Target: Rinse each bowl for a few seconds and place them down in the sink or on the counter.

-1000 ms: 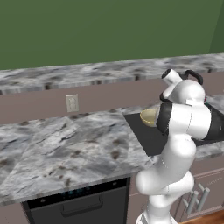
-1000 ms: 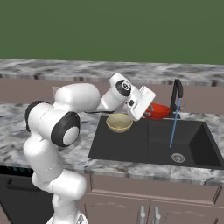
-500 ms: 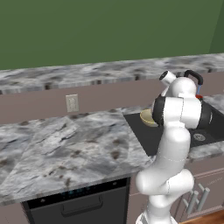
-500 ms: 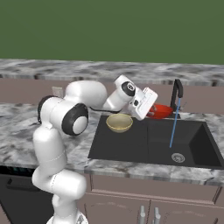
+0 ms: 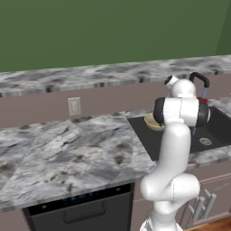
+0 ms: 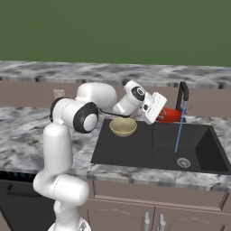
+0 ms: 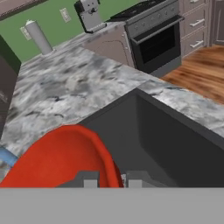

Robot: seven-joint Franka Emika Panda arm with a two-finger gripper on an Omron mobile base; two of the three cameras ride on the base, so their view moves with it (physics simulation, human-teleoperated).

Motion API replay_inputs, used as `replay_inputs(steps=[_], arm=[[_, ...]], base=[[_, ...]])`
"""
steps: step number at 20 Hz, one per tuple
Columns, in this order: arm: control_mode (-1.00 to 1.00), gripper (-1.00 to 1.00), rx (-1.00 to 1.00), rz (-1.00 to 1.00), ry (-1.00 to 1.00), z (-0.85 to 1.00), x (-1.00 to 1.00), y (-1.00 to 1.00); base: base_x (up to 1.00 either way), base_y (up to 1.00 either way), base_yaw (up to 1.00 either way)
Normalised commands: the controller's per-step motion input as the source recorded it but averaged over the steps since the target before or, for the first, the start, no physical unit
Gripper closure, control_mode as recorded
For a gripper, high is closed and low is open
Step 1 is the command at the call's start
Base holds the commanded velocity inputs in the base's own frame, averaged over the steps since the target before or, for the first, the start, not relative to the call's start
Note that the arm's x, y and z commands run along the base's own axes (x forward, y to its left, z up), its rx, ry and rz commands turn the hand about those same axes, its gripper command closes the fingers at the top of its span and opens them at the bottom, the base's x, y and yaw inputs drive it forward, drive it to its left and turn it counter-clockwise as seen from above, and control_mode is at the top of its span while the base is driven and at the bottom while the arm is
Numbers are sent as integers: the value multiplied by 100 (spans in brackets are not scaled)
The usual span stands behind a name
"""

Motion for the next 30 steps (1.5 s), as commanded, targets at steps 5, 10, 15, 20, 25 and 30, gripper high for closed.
replay_inputs(steps=[5, 10, 15, 20, 25, 30], arm=[[-100, 100, -1, 0, 0, -17, 32, -24], [-100, 100, 0, 0, 0, -13, 30, -31], [-100, 100, 0, 0, 0, -11, 31, -26], [-100, 100, 0, 0, -1, -2, 6, -4], [-100, 100, 0, 0, 0, 7, -7, 1], [-100, 100, 0, 0, 0, 17, -19, 10]], base=[[0, 0, 0], [0, 0, 0], [0, 0, 0], [0, 0, 0], [0, 0, 0], [0, 0, 0]])
